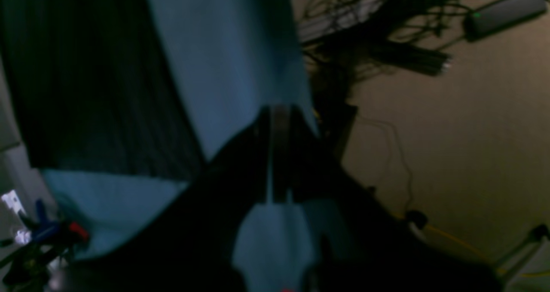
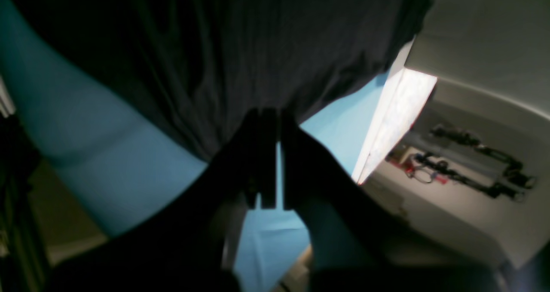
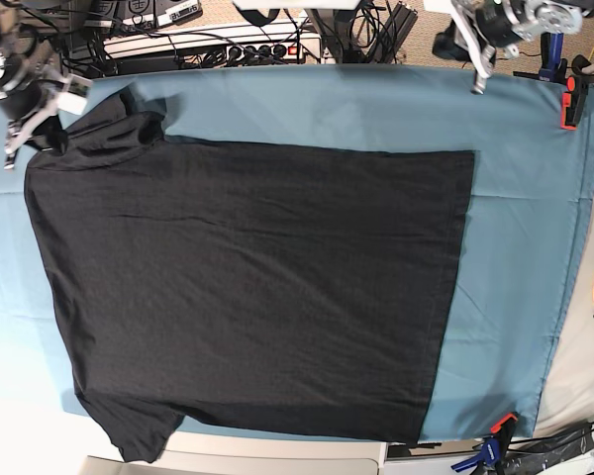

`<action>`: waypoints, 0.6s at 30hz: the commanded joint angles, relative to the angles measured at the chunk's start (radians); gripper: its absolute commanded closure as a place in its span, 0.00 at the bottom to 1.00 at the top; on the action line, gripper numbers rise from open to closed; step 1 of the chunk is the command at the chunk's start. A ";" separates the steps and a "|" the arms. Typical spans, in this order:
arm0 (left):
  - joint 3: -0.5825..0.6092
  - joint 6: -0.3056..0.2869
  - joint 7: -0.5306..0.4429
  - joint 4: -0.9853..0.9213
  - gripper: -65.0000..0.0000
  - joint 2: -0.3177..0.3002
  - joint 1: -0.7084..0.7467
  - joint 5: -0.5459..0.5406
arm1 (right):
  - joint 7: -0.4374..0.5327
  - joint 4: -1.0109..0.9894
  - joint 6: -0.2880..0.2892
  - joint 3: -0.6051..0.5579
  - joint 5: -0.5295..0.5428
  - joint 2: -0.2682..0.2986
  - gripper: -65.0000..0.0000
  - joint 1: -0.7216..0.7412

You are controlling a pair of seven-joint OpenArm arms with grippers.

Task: Fold the T-shirt properly
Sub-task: 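Move the right gripper down to the black shirt's shoulder corner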

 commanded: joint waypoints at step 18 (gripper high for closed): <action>0.128 0.060 0.169 0.015 0.62 -0.008 0.008 -0.127 | -0.376 -0.060 0.042 -0.170 0.198 0.016 0.54 0.077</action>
